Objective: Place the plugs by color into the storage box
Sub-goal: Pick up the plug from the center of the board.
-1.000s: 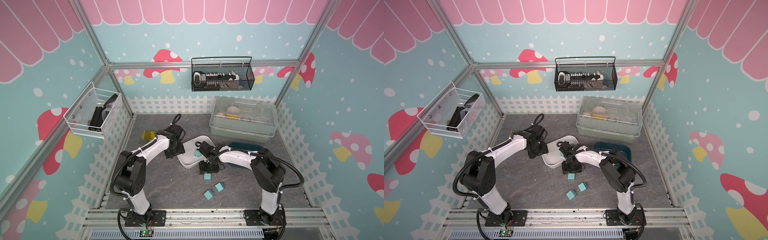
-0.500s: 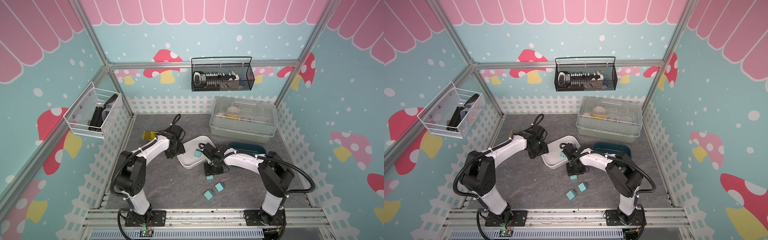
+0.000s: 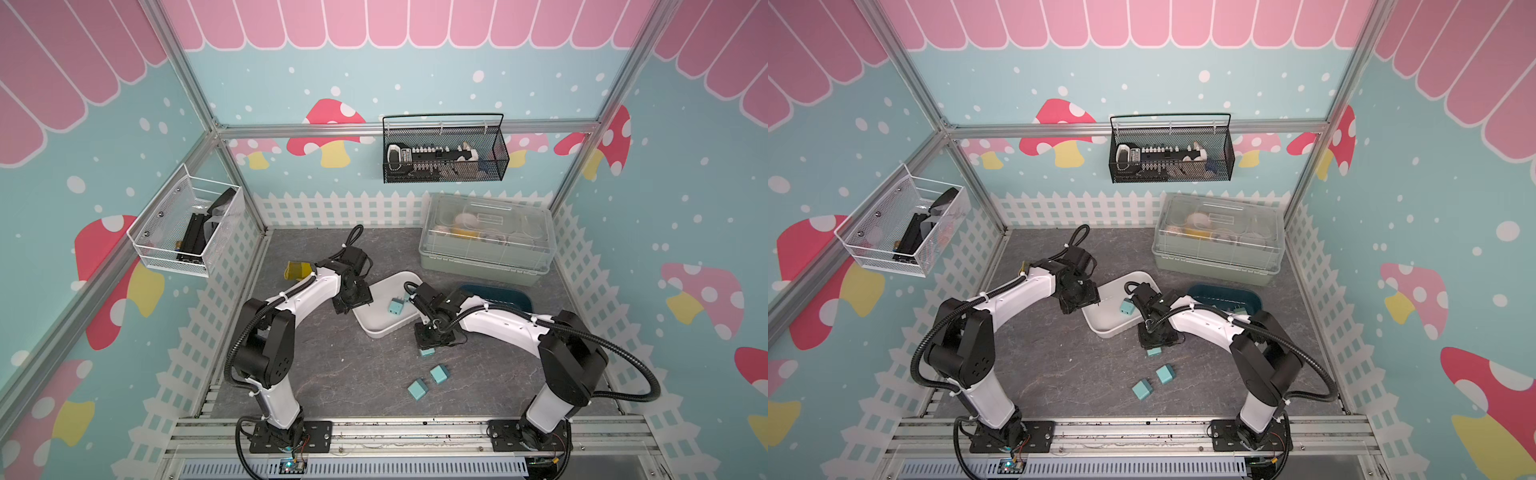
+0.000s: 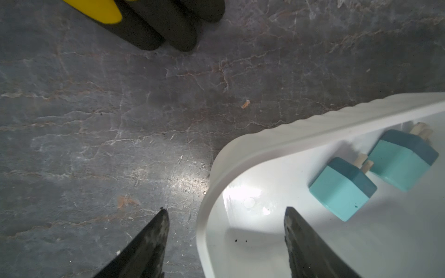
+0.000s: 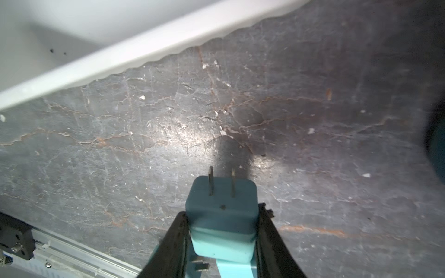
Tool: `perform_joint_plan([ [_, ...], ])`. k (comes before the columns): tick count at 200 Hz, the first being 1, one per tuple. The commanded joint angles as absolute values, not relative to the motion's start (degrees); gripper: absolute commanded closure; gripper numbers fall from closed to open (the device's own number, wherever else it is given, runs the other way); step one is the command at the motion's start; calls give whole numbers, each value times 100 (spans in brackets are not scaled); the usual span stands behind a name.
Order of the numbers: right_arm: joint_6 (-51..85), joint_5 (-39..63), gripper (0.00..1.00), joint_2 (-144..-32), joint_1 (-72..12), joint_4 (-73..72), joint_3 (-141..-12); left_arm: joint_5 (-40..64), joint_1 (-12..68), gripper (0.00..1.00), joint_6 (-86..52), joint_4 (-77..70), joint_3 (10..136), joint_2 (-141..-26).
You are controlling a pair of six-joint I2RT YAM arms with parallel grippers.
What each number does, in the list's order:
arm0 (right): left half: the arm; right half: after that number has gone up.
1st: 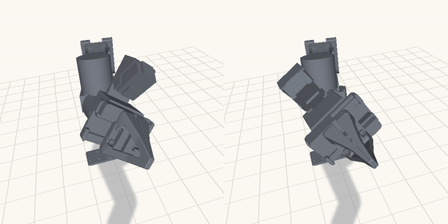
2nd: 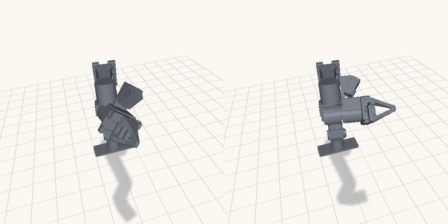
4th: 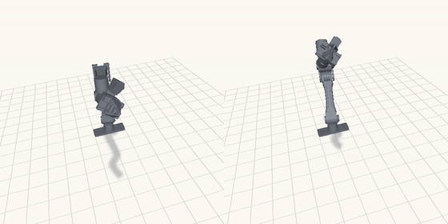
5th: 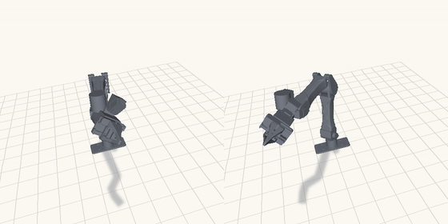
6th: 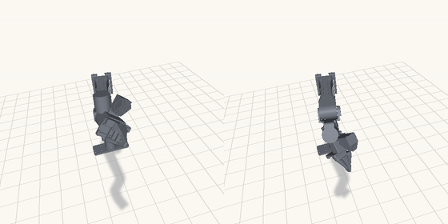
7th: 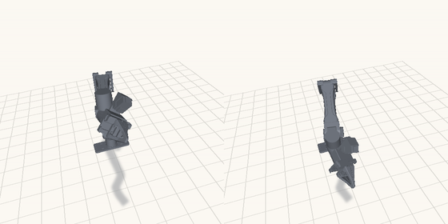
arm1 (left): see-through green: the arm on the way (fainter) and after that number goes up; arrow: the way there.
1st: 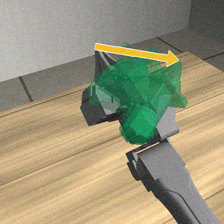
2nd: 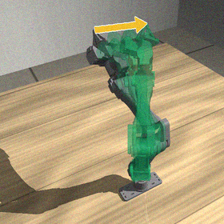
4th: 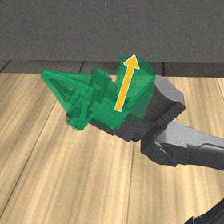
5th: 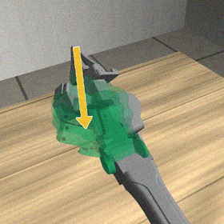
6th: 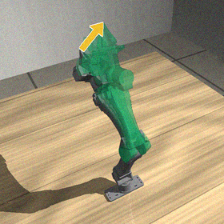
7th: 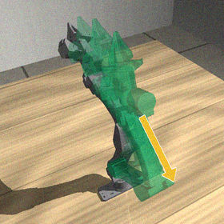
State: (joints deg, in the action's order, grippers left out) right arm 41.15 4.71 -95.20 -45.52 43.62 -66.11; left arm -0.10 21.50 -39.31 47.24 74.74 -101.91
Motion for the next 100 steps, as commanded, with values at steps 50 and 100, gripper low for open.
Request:
perform_joint_plan([
  [50, 3635, 79, 63, -9368, -4294, 5431, -7717, -144, 2089, 27, -4071, 4689, 7796, -10164],
  [100, 3028, 335, 63, -11176, -4162, 5956, -10227, -485, 1894, 27, -3958, 4775, 7631, -9613],
])
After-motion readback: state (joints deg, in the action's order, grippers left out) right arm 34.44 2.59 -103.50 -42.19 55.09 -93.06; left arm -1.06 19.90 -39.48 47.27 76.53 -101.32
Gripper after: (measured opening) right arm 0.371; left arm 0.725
